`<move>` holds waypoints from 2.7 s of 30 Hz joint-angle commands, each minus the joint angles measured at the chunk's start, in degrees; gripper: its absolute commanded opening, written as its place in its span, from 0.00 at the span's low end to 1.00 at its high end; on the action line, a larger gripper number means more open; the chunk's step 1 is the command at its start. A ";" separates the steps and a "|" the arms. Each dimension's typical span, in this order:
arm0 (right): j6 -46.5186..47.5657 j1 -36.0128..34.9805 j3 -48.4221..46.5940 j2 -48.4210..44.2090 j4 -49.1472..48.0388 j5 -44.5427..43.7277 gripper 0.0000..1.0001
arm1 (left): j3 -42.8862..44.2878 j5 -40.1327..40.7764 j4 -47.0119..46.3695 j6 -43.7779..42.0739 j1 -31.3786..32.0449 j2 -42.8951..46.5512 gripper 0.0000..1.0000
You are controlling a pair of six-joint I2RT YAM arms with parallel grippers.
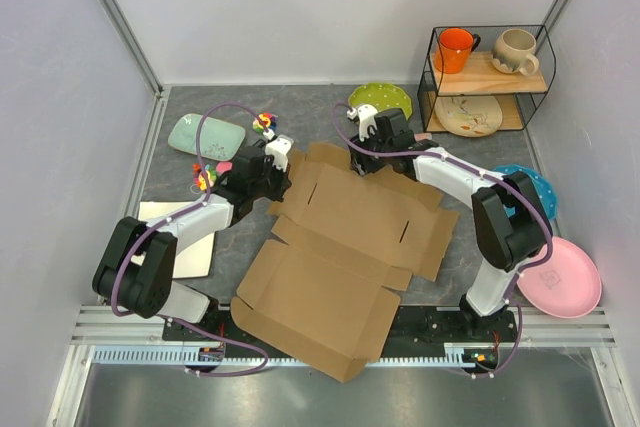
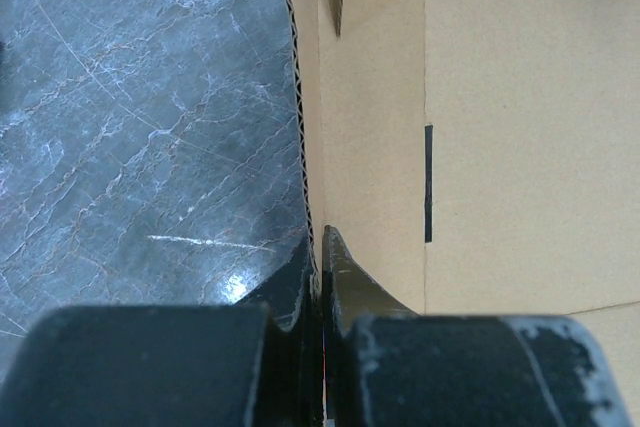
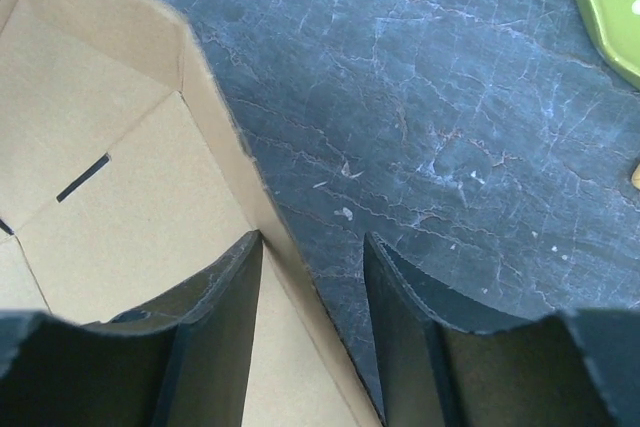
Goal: Fold the paper box
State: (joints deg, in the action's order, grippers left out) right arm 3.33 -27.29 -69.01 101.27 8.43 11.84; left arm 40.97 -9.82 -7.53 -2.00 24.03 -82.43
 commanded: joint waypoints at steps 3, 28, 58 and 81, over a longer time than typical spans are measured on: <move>0.71 -1.10 -0.60 2.08 0.10 0.73 0.45 | 0.34 0.07 -2.58 -2.66 0.75 1.92 0.02; 9.40 -10.76 0.55 -9.43 6.69 -13.31 0.00 | 0.25 11.24 11.32 14.39 1.02 20.71 0.49; 10.91 -17.62 1.51 -12.41 11.17 -19.31 0.00 | -4.06 9.65 28.01 23.36 0.93 19.07 0.61; 9.85 -20.61 3.45 -17.60 10.29 -18.69 0.00 | -1.42 9.64 20.27 22.91 0.14 7.63 0.56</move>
State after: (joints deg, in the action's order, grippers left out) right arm 13.67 -46.89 -65.43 85.54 19.11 -7.64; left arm 38.87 0.36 15.90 19.92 24.14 -76.34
